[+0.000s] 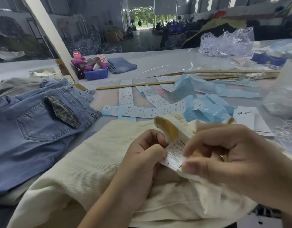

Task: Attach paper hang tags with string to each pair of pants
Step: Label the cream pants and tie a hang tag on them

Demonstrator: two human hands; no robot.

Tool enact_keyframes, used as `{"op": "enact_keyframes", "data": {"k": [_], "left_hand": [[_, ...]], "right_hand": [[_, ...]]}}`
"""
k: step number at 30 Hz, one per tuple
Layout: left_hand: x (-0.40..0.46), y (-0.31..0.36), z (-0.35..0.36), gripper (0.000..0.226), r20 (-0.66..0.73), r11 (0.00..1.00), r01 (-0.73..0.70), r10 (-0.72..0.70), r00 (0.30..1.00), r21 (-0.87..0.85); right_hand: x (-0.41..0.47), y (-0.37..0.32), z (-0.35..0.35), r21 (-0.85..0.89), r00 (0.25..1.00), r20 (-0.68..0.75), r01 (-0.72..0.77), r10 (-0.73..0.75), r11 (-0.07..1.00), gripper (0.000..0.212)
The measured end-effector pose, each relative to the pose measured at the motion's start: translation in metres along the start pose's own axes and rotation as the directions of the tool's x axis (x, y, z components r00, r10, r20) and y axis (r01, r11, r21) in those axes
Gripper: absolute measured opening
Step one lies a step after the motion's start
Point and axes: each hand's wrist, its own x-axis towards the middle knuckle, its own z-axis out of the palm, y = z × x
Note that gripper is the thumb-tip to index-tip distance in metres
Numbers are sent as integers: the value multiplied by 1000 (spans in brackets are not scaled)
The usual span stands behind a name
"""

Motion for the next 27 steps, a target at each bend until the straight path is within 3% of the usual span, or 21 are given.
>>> {"op": "enact_keyframes", "data": {"k": [3,6,13,15,17,20,24,27], "left_hand": [[-2,-3,-3,16,10,999,-18,18,1000,34],[-1,-6,-6,16,1,999,-13,13,1000,42],[-1,-6,-6,17,1,1000,-24,24,1000,6],[0,-7,-6,19,-21,999,-29,30,999,26],[0,-9,-4,19,-30,1000,-29,29,999,12],[-3,-10,-4,18,-1,999,-43,43,999,16],[-7,-11,-4,17,78,995,-92,90,993,25],[-8,-10,-3,14,112,992,-123,122,986,0]], "right_hand": [[3,3,4,-36,986,108,-123,126,992,43],[6,2,9,-65,977,129,-165,172,984,44],[-3,11,9,24,976,21,-215,215,976,52],[-5,13,10,-14,980,2,-199,199,980,50],[-5,14,13,-57,987,-15,-160,159,986,36],[-7,15,17,-142,996,-91,-24,11,990,19],[-15,17,21,-207,972,-198,81,-123,975,18],[-16,20,20,-221,971,-207,74,-121,972,16]]}}
